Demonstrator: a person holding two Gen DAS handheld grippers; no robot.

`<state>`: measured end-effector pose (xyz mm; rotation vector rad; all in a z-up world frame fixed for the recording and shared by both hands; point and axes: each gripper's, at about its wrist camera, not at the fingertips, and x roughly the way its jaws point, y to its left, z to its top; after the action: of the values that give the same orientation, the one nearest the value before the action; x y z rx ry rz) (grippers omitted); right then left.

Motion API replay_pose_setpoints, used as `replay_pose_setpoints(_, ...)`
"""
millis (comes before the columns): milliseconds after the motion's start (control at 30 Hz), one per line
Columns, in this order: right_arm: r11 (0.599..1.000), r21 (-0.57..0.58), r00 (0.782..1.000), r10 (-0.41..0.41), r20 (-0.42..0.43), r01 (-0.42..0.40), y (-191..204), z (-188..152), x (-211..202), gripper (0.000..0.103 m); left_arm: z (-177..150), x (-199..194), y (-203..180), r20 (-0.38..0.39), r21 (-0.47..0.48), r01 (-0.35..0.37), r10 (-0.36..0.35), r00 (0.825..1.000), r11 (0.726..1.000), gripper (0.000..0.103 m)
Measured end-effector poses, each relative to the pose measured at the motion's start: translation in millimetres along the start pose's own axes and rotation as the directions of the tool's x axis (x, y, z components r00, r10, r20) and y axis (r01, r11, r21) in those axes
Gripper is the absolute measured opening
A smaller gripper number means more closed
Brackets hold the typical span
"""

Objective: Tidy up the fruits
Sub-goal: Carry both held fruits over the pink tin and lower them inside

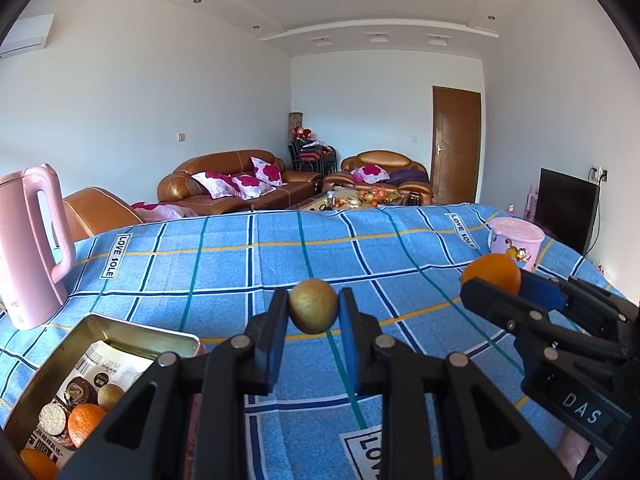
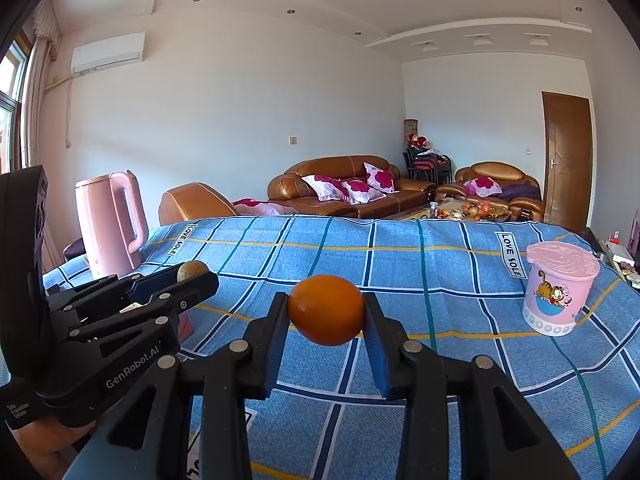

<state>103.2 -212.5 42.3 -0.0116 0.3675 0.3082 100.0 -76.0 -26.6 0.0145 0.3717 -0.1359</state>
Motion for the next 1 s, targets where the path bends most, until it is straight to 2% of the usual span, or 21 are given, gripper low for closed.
replay_pose_setpoints(567,0.998,-0.036,0.999,0.043,-0.022,-0.044,31,-5,-8,0.038,-13,-30,20,-0.018,-0.055,0.007,-0.008,1.0,0.998,0.026)
replay_pose_setpoints(1000,0.989,-0.088,0.992,0.115,-0.045,-0.118,81,-8,-10,0.039,-21,-62,57,-0.028,-0.082,-0.049,0.047,0.998,0.995,0.026)
